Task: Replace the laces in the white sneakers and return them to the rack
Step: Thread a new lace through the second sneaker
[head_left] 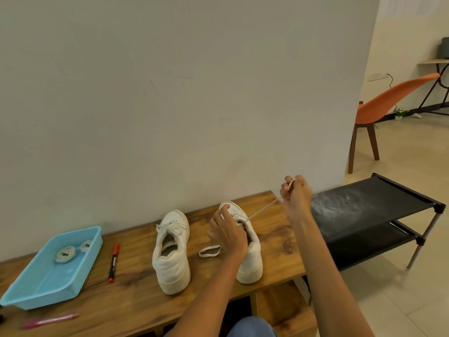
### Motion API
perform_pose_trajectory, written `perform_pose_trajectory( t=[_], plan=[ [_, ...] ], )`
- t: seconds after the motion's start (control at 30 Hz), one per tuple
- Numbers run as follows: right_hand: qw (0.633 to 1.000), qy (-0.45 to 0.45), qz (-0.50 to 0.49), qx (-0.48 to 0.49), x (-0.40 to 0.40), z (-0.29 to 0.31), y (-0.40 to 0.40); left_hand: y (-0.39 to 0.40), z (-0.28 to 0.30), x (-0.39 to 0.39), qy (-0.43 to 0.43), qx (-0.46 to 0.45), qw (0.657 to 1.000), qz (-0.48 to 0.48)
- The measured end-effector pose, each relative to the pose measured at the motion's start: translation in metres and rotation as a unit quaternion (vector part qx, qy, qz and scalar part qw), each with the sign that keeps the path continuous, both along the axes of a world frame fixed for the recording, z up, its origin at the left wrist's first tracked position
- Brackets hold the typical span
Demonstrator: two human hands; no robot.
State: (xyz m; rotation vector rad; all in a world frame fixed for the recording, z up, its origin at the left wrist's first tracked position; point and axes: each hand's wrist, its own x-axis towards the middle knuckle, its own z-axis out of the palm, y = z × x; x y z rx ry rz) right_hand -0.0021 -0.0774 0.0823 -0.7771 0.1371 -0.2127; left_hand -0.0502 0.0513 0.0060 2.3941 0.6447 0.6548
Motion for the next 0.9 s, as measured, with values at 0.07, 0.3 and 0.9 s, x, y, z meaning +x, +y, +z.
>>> perform_pose_trajectory(
  t=[0.07,0.3,0.9],
  plan=[
    [0.971,-0.043,-0.012,-0.235,0.003,-0.008,-0.003,0.000,-0.001,0.000,-0.005,-0.002,1.000,0.002],
    [0.610,-0.030,0.214,-0.762,0.004,-0.059,0.037,0.002,-0.001,0.001,0.009,-0.029,0.999,0.010],
    [0.667,-0.029,0.223,-0.710,-0.003,-0.047,0.030,0.027,-0.010,-0.009,0.057,-0.147,0.987,-0.010]
  ],
)
